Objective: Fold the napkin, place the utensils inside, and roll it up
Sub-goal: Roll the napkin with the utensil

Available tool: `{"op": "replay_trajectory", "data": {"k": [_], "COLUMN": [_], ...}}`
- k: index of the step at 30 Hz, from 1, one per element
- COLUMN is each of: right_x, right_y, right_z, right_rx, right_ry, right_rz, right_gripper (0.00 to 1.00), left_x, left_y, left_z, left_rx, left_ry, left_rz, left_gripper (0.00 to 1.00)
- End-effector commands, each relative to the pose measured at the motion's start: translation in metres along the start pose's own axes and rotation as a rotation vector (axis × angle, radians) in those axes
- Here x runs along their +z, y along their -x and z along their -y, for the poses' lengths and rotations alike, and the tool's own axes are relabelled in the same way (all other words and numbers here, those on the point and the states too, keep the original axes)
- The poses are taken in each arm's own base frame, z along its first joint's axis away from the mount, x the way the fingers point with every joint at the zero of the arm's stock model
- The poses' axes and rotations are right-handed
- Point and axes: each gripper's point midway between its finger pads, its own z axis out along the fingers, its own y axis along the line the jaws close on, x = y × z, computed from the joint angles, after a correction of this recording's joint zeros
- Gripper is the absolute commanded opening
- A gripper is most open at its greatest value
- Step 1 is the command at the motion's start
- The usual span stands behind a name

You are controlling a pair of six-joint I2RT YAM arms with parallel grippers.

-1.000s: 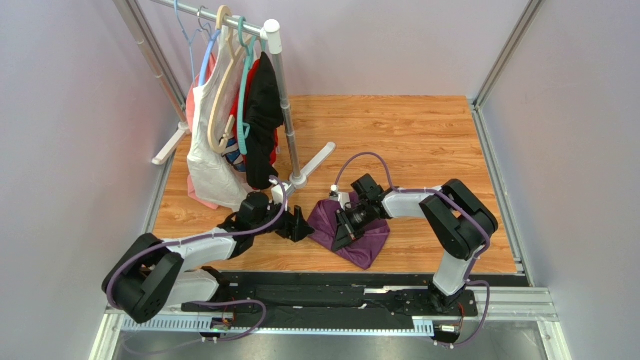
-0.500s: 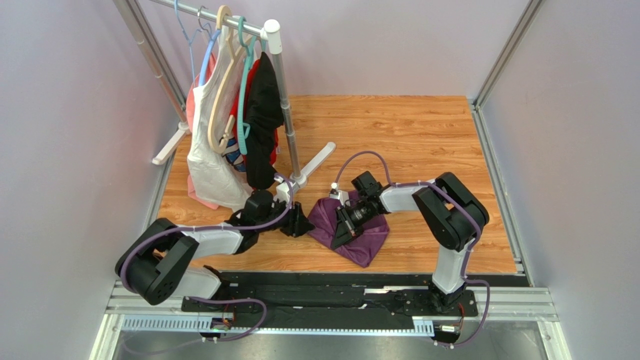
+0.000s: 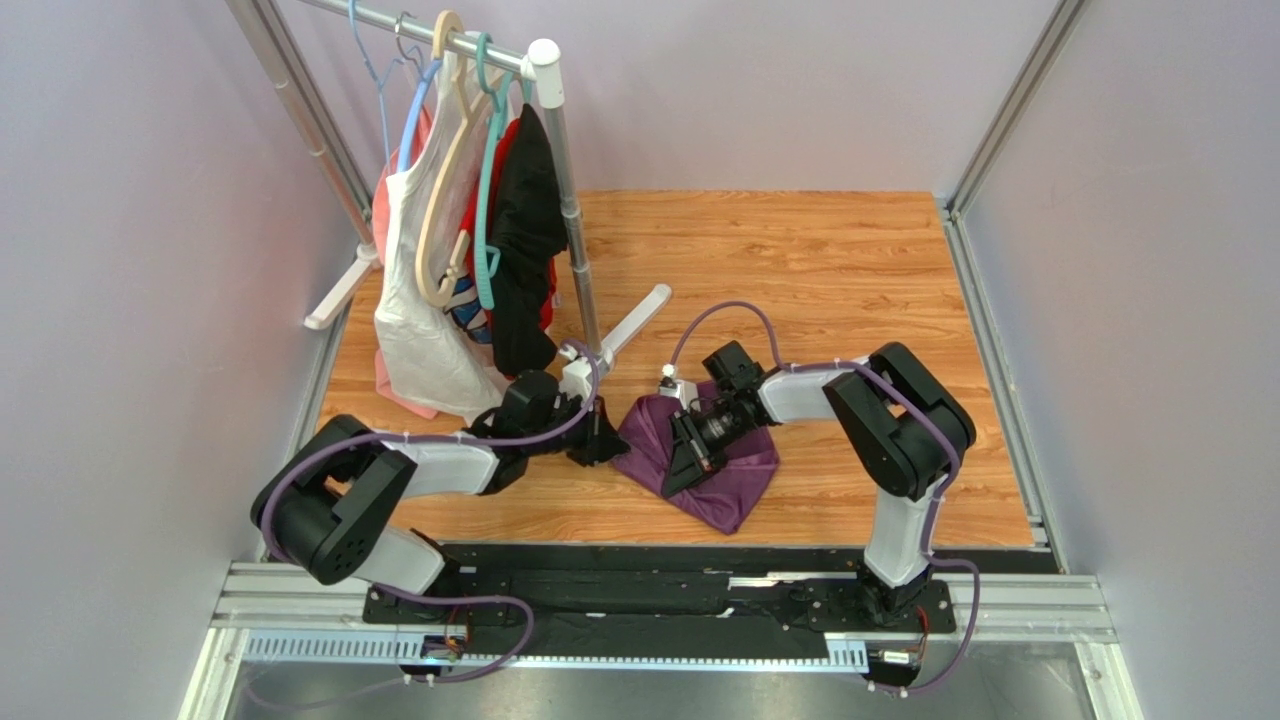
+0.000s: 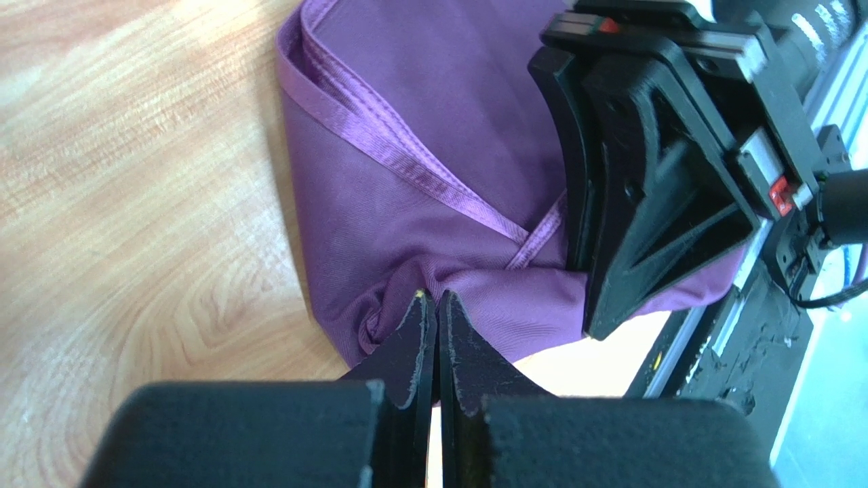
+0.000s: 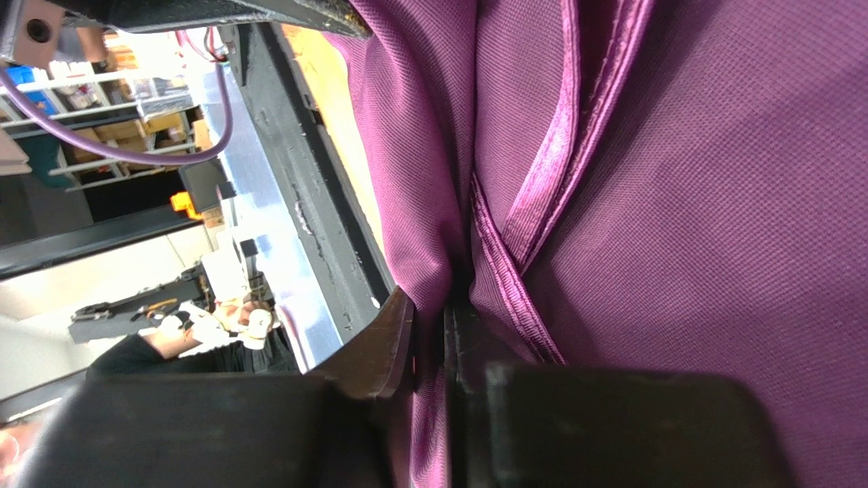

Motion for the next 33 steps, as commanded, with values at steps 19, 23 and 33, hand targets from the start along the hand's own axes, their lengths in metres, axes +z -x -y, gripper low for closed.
{"op": "replay_trajectory", "data": {"k": [19, 23, 33], "right_x": [-0.100, -0.106, -0.089], "right_y": [0.021, 0.013, -0.020], "right_z": [-0.010, -0.018, -0.004], "right_rx": [-0.179, -0.224, -0.239], "right_ry": [-0.571, -0.710, -0.864], "right_rz": [0.411, 0.464, 0.414], "right_gripper": [0.68, 0.68, 0.59], "left_x": [0.029, 0.030, 0.029], "left_y": [0.001, 0.003, 0.004], "left_z": [-0.018, -0.018, -0.017], "left_rx": [-0.084, -0.077, -0.062], "left_ry": [0.083, 0.085, 0.083], "left_rz": [-0.174, -0.186, -0.200], "left_gripper": [0.00, 0.00, 0.00]}}
